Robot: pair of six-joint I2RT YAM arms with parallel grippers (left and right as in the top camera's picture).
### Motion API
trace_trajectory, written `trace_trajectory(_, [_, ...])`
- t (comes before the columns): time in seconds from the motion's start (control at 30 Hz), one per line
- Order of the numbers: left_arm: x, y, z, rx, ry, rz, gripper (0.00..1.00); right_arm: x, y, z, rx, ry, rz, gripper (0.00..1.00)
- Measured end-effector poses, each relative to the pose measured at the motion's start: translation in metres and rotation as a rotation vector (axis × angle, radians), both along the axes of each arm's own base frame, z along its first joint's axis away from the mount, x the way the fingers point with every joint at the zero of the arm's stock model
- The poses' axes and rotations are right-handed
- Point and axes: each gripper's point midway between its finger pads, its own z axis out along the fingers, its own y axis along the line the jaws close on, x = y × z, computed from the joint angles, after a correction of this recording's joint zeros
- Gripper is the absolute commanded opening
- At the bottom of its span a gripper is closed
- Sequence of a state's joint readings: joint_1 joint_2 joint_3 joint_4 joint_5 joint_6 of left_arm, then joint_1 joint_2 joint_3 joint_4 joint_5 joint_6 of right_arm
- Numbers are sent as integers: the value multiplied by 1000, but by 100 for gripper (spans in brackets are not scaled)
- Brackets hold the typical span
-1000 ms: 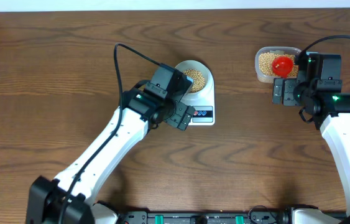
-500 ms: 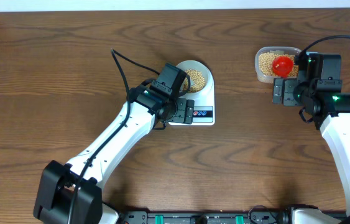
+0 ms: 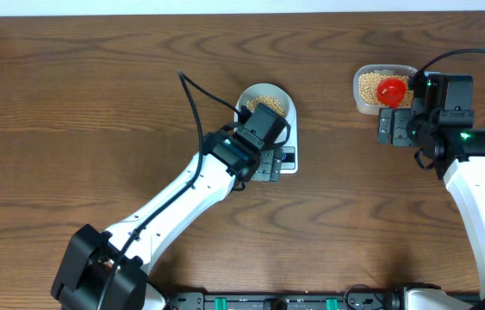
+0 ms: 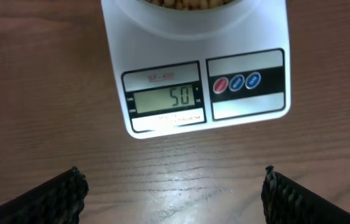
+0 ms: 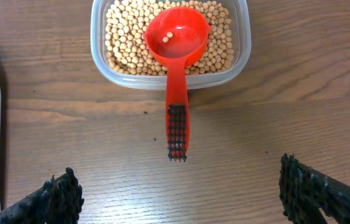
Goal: Scoop item into bowl and weigh 50g on scale
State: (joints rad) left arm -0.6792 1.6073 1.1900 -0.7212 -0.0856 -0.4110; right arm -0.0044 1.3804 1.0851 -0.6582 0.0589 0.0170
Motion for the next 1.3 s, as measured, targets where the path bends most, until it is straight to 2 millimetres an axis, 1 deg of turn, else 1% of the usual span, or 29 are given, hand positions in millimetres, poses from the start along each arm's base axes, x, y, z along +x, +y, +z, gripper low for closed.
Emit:
trace_trajectory(0.1, [0,5,-4,10,-2,37,92,0,0,0,0,0,0,99])
trace_trajectory(0.27, [-6,12,-20,23,15,78,92,0,0,0,0,0,0,99])
trace_trajectory(0.37, [-8,14,-24,22,19,90,92,0,0,0,0,0,0,99])
trace_trajectory(1.13, [-6,14,-23,24,7,97,92,0,0,0,0,0,0,99])
trace_trajectory(1.3, [1,9,-21,8,-22,77,92,0,0,0,0,0,0,99])
